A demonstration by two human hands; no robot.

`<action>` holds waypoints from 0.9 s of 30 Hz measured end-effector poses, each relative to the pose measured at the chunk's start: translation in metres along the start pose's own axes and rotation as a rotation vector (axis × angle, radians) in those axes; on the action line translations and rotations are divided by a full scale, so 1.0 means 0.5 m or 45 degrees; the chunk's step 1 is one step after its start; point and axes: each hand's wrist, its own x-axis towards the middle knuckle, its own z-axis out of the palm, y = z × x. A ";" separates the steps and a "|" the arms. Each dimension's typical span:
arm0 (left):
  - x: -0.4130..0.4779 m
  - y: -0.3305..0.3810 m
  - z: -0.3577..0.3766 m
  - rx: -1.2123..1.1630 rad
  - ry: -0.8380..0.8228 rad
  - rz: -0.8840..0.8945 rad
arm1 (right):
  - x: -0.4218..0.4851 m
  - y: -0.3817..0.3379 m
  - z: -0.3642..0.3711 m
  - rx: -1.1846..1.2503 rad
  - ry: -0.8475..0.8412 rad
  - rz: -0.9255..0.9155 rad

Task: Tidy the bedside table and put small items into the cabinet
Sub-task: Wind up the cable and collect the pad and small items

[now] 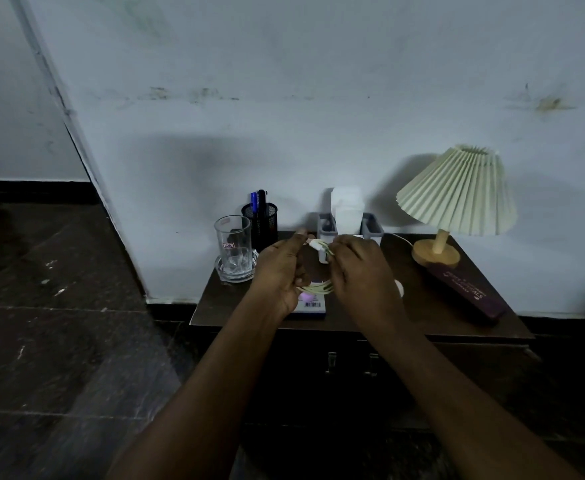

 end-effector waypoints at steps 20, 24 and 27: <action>-0.030 0.014 0.009 -0.151 -0.136 -0.385 | 0.010 0.008 -0.038 0.441 -0.060 -0.132; -0.015 0.012 0.009 -0.216 -0.106 -0.364 | 0.015 -0.007 -0.023 0.988 -0.103 0.411; -0.009 0.017 -0.004 -0.331 -0.256 -0.375 | 0.015 0.011 -0.016 1.010 -0.245 0.778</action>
